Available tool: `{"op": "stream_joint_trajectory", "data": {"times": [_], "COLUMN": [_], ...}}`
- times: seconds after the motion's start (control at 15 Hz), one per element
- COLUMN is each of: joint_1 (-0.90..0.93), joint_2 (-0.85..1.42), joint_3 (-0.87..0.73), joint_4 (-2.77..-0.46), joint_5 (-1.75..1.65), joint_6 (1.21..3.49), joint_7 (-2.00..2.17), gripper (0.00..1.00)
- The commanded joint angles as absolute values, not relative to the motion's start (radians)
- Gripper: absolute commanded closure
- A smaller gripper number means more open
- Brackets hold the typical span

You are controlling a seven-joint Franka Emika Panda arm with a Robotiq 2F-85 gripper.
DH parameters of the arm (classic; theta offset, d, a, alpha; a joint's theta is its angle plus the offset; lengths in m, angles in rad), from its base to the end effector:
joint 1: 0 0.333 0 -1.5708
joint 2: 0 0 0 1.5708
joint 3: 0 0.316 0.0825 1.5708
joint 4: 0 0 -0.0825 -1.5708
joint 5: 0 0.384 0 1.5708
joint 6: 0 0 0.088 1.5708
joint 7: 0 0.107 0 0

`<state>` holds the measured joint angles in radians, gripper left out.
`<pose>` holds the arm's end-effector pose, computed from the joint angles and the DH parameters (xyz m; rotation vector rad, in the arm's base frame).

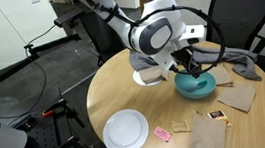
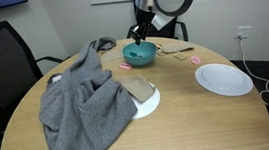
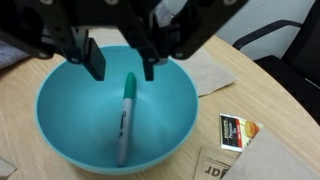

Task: Move the marker from the table and put it into the blue bowl

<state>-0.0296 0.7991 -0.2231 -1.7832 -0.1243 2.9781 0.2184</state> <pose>0.6665 -0.1457 0.1568 2.8652 -0.3648 0.5884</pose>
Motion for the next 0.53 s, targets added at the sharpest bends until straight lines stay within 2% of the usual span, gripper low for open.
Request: {"op": "stream_joint_trajectory", "data": {"times": [0.0, 0.2, 0.47], "joint_1": [-0.011, -0.008, -0.002], "joint_2": [0.805, 0.75, 0.658], "joint_3": [-0.245, -0.252, -0.264], "joint_4": [-1.768, -1.808, -1.861], "joint_5": [-0.094, -0.09, -0.077], "joint_6": [2.984, 2.998, 3.005], "joint_7": [0.201, 0.205, 0.207], "gripper": [0.24, 0.02, 0.0]}}
